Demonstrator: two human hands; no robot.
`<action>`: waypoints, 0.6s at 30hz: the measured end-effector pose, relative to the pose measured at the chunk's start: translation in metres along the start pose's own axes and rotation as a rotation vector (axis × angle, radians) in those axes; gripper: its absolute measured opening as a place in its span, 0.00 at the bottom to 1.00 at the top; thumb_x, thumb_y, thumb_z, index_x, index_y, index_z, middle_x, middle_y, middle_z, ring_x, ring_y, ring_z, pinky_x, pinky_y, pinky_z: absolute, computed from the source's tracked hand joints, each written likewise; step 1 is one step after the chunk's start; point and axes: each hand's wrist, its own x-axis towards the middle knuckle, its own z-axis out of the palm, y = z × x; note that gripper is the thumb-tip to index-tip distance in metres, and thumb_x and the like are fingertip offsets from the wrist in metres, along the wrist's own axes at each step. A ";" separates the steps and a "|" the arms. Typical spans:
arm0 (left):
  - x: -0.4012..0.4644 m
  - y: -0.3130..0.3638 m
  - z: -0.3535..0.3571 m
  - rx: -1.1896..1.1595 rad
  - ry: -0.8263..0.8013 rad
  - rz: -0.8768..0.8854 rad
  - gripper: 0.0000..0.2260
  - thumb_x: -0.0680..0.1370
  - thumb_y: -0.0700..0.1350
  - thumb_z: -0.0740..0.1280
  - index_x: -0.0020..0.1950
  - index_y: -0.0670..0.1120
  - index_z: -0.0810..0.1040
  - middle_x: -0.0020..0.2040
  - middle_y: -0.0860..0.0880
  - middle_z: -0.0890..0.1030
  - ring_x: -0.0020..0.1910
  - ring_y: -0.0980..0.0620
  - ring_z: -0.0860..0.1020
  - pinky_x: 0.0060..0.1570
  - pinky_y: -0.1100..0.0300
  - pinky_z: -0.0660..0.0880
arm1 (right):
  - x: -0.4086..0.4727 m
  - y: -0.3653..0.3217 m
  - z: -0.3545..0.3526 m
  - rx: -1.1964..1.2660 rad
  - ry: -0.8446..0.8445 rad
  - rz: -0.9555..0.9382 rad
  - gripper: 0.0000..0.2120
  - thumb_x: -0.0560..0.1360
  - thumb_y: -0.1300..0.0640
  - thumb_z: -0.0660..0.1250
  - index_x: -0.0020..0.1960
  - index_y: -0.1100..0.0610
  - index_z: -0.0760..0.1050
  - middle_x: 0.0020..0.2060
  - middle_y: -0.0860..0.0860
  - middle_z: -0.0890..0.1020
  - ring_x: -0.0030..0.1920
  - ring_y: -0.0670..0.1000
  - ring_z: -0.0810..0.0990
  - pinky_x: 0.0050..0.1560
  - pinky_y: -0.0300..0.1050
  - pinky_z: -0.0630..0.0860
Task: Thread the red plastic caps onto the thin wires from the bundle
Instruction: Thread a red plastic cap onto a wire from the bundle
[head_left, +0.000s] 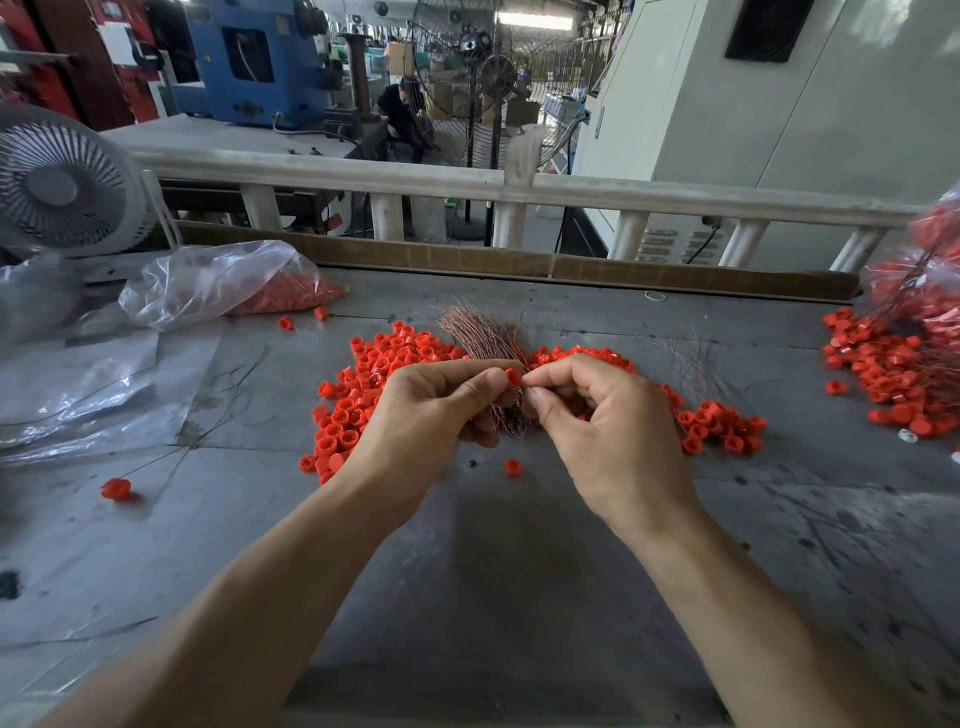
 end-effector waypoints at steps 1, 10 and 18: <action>0.000 0.000 0.000 -0.007 0.000 -0.004 0.09 0.81 0.39 0.67 0.57 0.43 0.86 0.32 0.52 0.81 0.33 0.51 0.76 0.28 0.70 0.72 | 0.000 0.000 0.000 -0.002 0.001 -0.005 0.06 0.76 0.60 0.75 0.47 0.49 0.84 0.38 0.41 0.85 0.42 0.40 0.84 0.41 0.32 0.79; 0.004 -0.002 -0.002 -0.237 -0.071 -0.063 0.08 0.76 0.37 0.69 0.52 0.43 0.87 0.44 0.43 0.84 0.39 0.52 0.80 0.43 0.57 0.82 | 0.002 0.000 0.002 0.142 -0.023 0.081 0.08 0.78 0.58 0.73 0.44 0.45 0.82 0.39 0.38 0.86 0.42 0.38 0.84 0.42 0.29 0.76; 0.006 -0.003 -0.007 -0.368 -0.110 -0.096 0.13 0.73 0.38 0.70 0.56 0.40 0.85 0.45 0.42 0.85 0.41 0.50 0.83 0.50 0.49 0.84 | 0.002 0.000 0.002 0.252 -0.075 0.120 0.05 0.79 0.58 0.71 0.46 0.50 0.82 0.37 0.43 0.86 0.38 0.41 0.83 0.39 0.33 0.75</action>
